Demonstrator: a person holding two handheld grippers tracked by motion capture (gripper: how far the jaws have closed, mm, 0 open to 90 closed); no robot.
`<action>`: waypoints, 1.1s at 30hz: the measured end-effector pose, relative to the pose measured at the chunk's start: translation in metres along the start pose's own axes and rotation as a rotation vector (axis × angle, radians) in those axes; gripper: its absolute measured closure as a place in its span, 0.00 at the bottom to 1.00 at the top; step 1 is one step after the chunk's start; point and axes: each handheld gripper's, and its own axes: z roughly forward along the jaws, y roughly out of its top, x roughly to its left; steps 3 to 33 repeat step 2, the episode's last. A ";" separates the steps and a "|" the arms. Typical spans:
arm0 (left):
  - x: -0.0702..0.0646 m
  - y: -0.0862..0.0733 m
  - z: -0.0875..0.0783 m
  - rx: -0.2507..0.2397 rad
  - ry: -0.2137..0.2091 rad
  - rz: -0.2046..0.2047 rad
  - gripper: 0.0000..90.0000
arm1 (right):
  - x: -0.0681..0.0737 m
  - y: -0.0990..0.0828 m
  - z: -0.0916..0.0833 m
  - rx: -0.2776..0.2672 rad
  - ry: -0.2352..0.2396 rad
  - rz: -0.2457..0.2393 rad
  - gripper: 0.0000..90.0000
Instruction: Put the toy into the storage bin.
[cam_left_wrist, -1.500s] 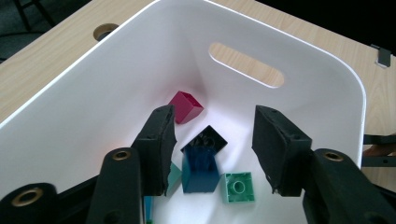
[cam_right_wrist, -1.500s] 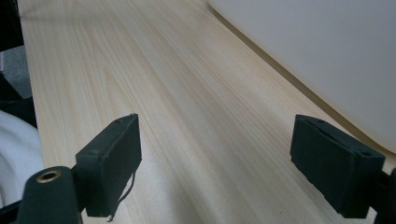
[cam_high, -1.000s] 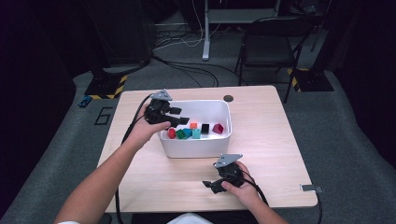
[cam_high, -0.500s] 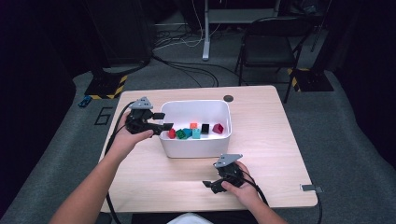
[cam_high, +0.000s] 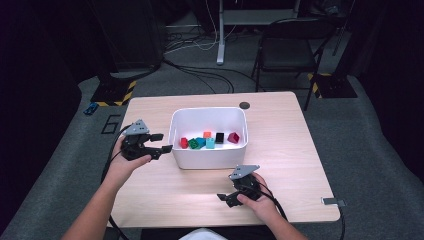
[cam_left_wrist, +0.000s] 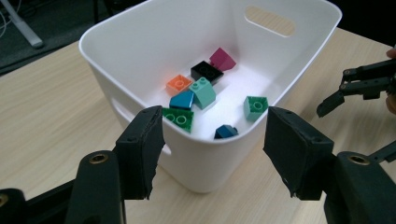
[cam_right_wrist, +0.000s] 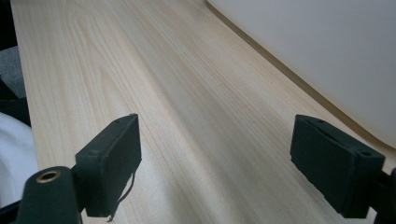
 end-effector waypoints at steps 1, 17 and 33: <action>0.002 -0.005 -0.001 -0.005 0.003 -0.015 0.40 | 0.000 0.000 0.000 -0.001 -0.003 0.005 0.18; 0.004 -0.009 -0.003 -0.013 0.005 -0.030 0.39 | -0.001 -0.001 0.000 -0.001 -0.002 0.011 0.18; 0.004 -0.009 -0.003 -0.013 0.005 -0.030 0.39 | -0.001 -0.001 0.000 -0.001 -0.002 0.011 0.18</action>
